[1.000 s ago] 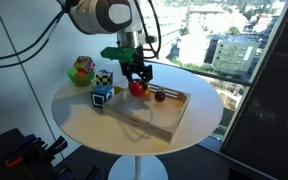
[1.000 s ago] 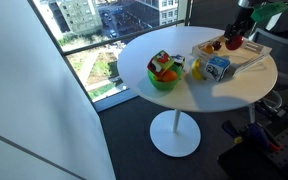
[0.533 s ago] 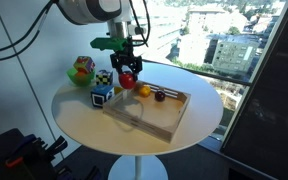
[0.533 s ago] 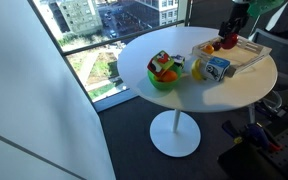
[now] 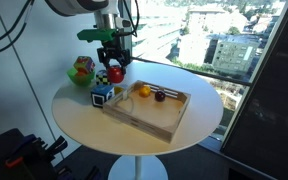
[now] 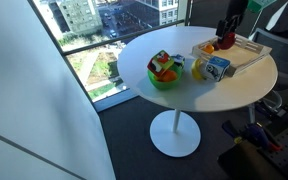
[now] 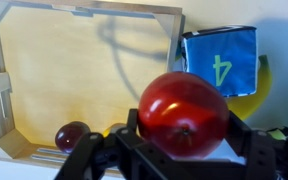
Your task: Put the red apple on the table
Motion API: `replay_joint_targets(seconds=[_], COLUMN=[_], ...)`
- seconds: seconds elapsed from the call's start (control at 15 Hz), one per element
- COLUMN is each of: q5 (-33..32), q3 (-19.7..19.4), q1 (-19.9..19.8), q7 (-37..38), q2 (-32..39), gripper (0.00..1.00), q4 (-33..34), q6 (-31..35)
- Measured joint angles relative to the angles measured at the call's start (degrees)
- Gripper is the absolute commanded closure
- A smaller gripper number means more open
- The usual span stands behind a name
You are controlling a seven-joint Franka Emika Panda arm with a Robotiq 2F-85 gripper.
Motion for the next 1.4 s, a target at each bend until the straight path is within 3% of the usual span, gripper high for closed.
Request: replay_joint_targets(seconds=[0.87, 0.93, 1.4], q5=[0.7, 0.7, 0.7], q3=[3.2, 3.3, 3.3], q1=[3.6, 3.8, 3.8], q7=[-4.2, -4.2, -4.2], q2=[-4.0, -4.2, -3.8], gripper=[0.43, 0.18, 0.18], q4=[-5.7, -6.1, -6.2], q6=[-1.1, -1.0, -1.0])
